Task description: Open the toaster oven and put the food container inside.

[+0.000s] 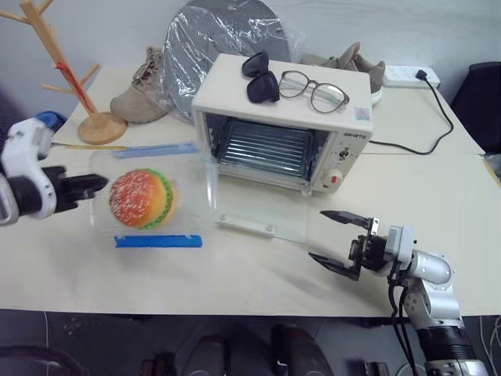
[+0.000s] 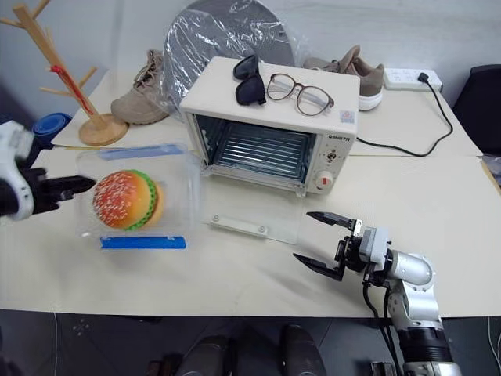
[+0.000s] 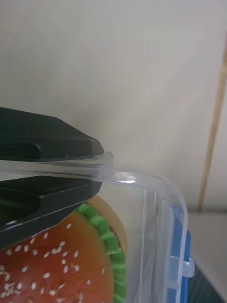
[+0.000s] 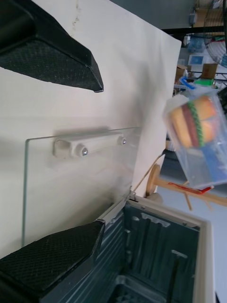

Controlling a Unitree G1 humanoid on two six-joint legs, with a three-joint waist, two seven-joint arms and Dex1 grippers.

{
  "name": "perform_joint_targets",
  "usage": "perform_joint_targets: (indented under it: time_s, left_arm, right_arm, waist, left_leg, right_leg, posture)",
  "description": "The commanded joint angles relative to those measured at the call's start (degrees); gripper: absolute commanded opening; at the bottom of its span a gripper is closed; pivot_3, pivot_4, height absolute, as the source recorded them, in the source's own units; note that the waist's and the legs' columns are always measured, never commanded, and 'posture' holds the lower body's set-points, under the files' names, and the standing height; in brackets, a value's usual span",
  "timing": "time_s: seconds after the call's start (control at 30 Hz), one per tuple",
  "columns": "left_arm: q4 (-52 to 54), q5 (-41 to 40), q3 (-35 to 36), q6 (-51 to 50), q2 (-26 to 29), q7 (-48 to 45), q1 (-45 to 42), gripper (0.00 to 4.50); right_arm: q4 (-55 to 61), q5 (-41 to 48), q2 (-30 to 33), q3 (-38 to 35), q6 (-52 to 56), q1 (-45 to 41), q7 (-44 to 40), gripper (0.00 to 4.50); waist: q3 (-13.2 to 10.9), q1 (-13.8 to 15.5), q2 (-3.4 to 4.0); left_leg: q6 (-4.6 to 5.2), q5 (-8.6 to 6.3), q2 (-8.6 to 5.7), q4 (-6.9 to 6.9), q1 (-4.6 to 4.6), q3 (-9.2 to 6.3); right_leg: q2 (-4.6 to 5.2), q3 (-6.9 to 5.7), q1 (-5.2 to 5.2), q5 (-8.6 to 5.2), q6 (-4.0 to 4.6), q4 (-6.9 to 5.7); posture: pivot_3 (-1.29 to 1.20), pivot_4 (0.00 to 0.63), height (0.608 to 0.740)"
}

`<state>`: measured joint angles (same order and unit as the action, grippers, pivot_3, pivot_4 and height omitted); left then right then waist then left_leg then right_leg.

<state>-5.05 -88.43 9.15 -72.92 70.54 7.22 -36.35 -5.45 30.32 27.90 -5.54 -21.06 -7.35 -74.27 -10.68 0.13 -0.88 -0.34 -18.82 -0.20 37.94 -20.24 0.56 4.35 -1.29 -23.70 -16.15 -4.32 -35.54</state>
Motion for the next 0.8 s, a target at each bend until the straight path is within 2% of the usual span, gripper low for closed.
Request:
perform_joint_targets:
  time_s: [0.03, 0.2, 0.47, 0.6, 0.67, 0.73, 0.8]
  left_arm:
    - [-3.68, 10.16, -8.19, -4.40, -5.16, -6.26, -12.04, 0.08]
    - [-12.49, 23.15, -15.73, -6.09, -18.57, -13.45, -26.15, 0.08]
    - [-19.23, 40.67, -22.69, -3.51, -26.49, -26.70, -32.14, 0.08]
    - [-23.74, 47.46, -23.04, -0.93, -29.76, -31.04, -34.50, 0.08]
    - [-24.45, 49.23, -22.34, -0.79, -30.99, -33.14, -35.23, 0.80]
    - [-24.95, 51.37, -20.88, -0.11, -32.00, -33.62, -35.60, 1.27]
    - [-25.29, 52.05, -18.41, -0.29, -32.22, -34.68, -35.97, 1.94]
  right_arm:
    - [3.64, 0.26, 0.65, -1.47, -0.23, 1.85, 1.67, 4.50]
    - [5.95, 0.45, 1.11, -4.21, -1.66, 7.05, 4.06, 4.50]
    - [14.23, -0.36, 1.46, -7.90, -0.91, 16.52, 10.59, 4.50]
    - [18.91, -0.76, 1.14, -8.11, 0.21, 19.46, 14.28, 4.50]
    - [20.56, -0.92, 1.07, -7.77, 0.87, 20.16, 15.79, 4.50]
    - [21.70, -1.03, 1.15, -7.47, 1.44, 20.48, 16.85, 4.50]
    - [22.83, -0.93, 1.29, -7.20, 2.65, 19.99, 18.15, 4.50]
  waist:
    - [0.00, 0.13, -0.04]
    - [-0.06, -0.05, -0.14]
    - [-0.07, -0.52, -0.16]
    - [-0.07, -0.17, -0.16]
    - [-0.08, -0.17, -0.16]
    - [-0.09, -0.16, -0.18]
    - [-0.12, -0.23, -0.24]
  left_leg:
    - [-0.02, 0.01, -0.02, 0.02, -0.02, -0.02]
    - [-0.02, 0.01, 0.03, 0.03, -0.12, 0.07]
    - [-0.09, 0.01, 0.16, 0.03, -0.10, 0.32]
    - [-0.08, 0.02, 0.10, 0.09, 0.01, 0.40]
    - [-0.07, 0.02, 0.09, 0.09, 0.04, 0.38]
    - [-0.07, 0.02, 0.09, 0.09, 0.02, 0.36]
    - [-0.07, 0.02, 0.10, 0.09, -0.04, 0.33]
  right_leg:
    - [-0.01, -0.02, 0.00, 0.02, -0.03, -0.02]
    - [-0.15, 0.06, -0.04, 0.06, -0.15, -0.07]
    - [-0.31, 0.30, -0.19, 0.08, -0.21, -0.05]
    - [-0.27, 0.41, -0.14, 0.07, -0.22, -0.06]
    - [-0.24, 0.41, -0.11, 0.07, -0.22, -0.07]
    - [-0.23, 0.40, -0.12, 0.07, -0.22, -0.07]
    - [-0.23, 0.39, -0.16, 0.07, -0.22, -0.06]
  posture:
    - [0.00, 0.150, 0.740]
    - [0.00, 0.150, 0.740]
    - [0.00, 0.150, 0.740]
    - [0.00, 0.150, 0.740]
    - [0.00, 0.150, 0.740]
    - [0.00, 0.150, 0.740]
    - [0.00, 0.150, 0.740]
